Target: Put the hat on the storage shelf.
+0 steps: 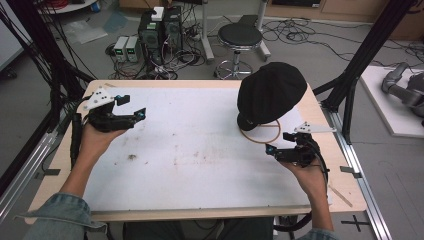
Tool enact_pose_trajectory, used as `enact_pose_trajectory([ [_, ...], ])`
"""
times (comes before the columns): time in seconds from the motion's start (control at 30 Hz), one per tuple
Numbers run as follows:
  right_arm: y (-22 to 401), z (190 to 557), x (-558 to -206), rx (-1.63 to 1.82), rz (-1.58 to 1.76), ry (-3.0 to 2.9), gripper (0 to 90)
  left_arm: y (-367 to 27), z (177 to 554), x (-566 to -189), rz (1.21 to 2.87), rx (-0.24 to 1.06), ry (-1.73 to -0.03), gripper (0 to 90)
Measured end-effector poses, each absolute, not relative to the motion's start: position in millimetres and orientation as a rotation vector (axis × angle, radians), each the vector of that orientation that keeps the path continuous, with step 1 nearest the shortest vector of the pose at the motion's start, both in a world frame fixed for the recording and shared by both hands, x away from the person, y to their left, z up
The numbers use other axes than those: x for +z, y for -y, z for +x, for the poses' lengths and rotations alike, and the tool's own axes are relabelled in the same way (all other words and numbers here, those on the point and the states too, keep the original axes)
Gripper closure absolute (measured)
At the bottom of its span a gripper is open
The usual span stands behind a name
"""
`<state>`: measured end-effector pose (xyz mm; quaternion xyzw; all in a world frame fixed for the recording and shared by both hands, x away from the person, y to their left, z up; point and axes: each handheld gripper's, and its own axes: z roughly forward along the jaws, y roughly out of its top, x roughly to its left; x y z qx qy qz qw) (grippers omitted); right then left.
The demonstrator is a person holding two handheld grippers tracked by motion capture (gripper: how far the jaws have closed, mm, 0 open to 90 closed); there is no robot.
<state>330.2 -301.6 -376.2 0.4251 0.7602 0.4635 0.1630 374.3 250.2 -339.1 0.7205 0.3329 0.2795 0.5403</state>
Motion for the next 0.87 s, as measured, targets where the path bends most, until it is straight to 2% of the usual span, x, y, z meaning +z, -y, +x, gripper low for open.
enact_pose_trajectory([
  [0.53, 303.1, 330.2, -376.3, 1.326, 1.22, -2.163, 10.6, -267.0, 350.9, -385.2, 1.708, 0.686, -0.856, 23.2],
  [0.87, 301.3, 330.4, -375.9, 1.322, 1.213, -2.17, 10.6, -269.4, 343.9, -392.7, 1.694, 0.664, -0.842, 23.2],
])
